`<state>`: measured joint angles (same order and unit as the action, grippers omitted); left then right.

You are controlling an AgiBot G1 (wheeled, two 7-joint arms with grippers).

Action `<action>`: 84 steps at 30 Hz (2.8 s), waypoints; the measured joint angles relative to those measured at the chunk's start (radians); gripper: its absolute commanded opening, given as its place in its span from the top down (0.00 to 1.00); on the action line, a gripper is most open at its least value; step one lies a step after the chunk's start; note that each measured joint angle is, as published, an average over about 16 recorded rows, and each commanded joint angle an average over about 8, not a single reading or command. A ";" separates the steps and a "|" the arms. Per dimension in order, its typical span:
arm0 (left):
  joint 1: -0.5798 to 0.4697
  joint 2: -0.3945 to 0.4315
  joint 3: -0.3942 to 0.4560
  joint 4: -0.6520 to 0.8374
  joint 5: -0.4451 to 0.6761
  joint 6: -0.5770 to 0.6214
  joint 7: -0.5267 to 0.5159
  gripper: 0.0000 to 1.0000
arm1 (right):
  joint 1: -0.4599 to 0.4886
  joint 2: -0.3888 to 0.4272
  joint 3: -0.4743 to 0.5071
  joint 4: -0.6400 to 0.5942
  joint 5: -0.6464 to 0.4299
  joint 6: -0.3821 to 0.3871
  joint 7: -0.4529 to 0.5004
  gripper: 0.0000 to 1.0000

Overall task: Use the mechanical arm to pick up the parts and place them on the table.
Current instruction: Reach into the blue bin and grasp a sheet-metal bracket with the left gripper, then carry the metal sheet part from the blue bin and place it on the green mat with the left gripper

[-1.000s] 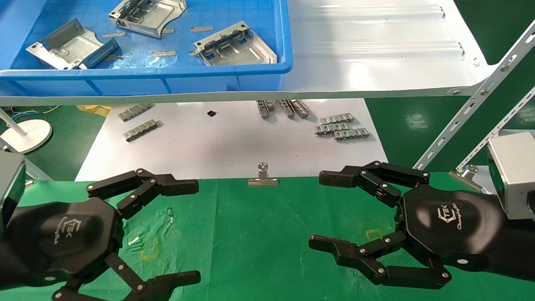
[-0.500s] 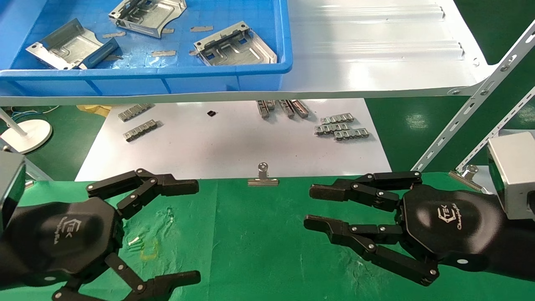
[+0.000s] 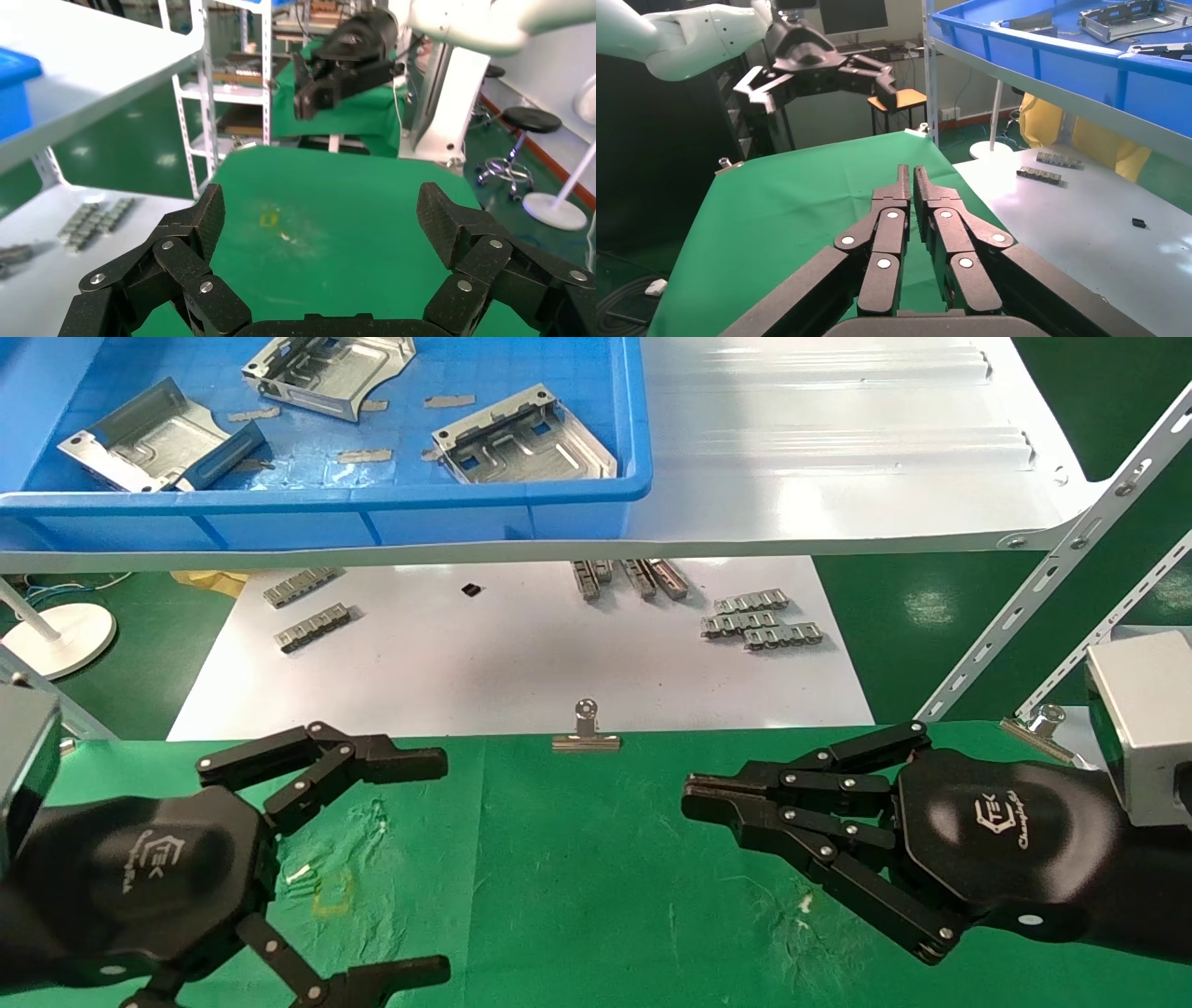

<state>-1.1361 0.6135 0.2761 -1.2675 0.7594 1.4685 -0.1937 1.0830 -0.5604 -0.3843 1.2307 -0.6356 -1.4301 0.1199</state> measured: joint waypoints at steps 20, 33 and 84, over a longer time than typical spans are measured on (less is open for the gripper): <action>-0.690 0.325 0.137 0.725 0.479 -0.433 0.083 0.00 | 0.000 0.000 0.000 0.000 0.000 0.000 0.000 1.00; -0.895 0.548 0.206 1.186 0.647 -0.793 0.105 1.00 | 0.000 0.000 0.000 0.000 0.000 0.000 0.000 1.00; -0.903 0.492 0.157 1.156 0.562 -0.419 0.193 1.00 | 0.000 0.000 0.000 0.000 0.000 0.000 0.000 0.00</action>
<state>-2.0389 1.1051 0.4331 -0.1112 1.3215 1.0493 -0.0010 1.0830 -0.5603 -0.3843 1.2307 -0.6355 -1.4301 0.1198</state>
